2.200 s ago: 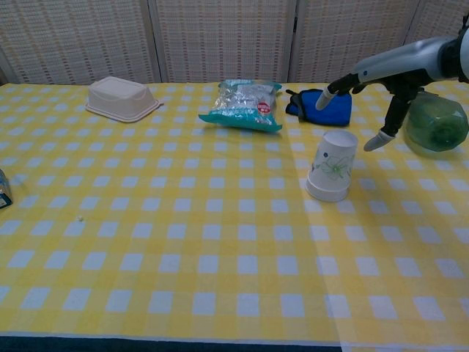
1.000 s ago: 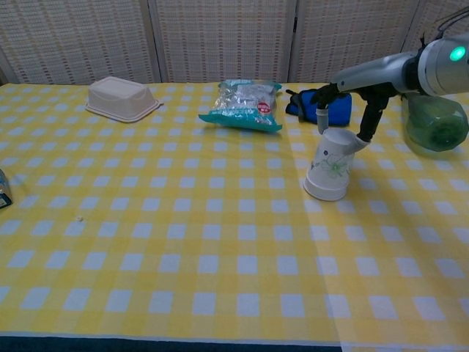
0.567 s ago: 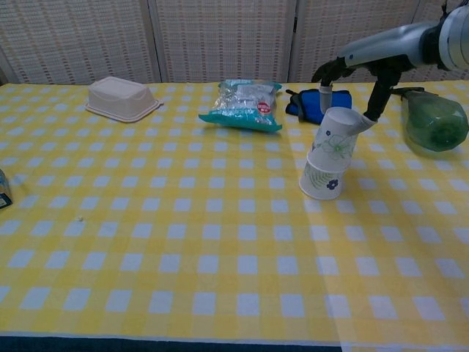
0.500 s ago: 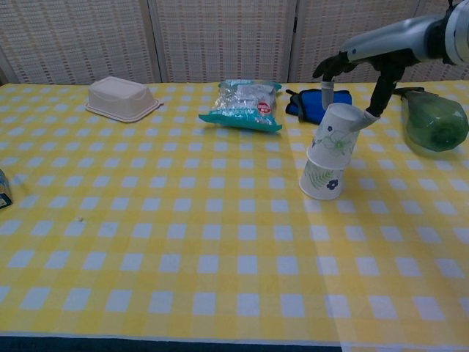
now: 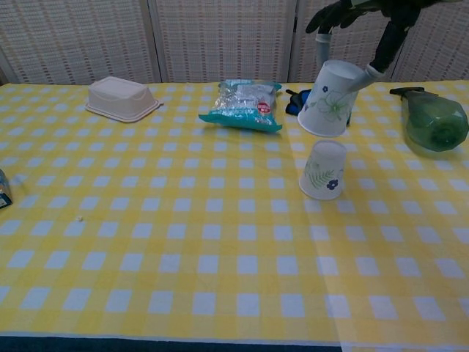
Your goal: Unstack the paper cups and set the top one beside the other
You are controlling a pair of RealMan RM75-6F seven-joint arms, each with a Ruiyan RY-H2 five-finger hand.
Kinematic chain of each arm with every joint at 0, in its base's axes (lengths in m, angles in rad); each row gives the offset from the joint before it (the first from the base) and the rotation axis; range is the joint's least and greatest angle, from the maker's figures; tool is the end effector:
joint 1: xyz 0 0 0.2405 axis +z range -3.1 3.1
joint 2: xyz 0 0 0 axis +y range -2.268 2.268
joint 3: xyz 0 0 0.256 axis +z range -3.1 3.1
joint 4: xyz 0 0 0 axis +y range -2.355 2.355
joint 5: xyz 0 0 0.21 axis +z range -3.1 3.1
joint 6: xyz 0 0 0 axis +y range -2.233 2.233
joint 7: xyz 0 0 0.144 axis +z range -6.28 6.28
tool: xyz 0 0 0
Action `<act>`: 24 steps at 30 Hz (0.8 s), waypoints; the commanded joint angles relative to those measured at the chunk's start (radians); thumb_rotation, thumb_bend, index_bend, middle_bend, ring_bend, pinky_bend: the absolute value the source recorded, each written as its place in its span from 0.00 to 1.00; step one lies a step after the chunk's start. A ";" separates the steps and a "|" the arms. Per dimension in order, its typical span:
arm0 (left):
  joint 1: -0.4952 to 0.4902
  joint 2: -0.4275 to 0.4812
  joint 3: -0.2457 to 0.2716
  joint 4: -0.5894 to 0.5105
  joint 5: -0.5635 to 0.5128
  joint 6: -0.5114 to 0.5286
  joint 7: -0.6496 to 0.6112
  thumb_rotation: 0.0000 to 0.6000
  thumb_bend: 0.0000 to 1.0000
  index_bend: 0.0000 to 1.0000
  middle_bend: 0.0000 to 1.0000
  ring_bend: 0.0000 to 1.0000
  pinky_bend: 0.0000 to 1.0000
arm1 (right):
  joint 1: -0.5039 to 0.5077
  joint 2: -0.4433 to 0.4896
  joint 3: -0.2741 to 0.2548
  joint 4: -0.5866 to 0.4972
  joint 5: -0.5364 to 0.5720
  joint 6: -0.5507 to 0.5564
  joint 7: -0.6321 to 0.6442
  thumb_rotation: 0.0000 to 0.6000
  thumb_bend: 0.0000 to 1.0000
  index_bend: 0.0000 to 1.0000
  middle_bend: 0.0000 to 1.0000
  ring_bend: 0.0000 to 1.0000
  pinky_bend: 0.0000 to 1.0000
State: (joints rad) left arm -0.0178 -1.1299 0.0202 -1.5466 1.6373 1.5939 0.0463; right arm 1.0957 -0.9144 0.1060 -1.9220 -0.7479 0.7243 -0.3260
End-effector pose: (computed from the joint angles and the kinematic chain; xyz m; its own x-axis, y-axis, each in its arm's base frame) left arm -0.3144 0.1451 0.1582 0.4878 -0.0146 0.8729 0.8694 -0.0822 -0.4872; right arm -0.0768 -0.3650 0.1215 0.5634 -0.3518 0.7475 -0.8063 -0.4315 0.4047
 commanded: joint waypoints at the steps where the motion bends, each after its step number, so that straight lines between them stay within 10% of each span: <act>1: 0.001 0.002 -0.001 -0.001 0.000 0.004 -0.004 1.00 0.38 0.00 0.00 0.04 0.29 | 0.023 -0.007 0.009 -0.006 0.023 -0.002 -0.019 1.00 0.21 0.39 0.02 0.00 0.00; 24: 0.009 0.038 0.003 0.017 0.007 0.027 -0.113 1.00 0.38 0.00 0.00 0.04 0.29 | 0.193 -0.446 -0.049 0.289 0.253 0.041 -0.209 1.00 0.21 0.39 0.02 0.00 0.00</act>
State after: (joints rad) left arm -0.0088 -1.0926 0.0232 -1.5300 1.6451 1.6202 -0.0647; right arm 1.2764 -1.3422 0.0611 -1.6494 -0.5108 0.7606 -0.5212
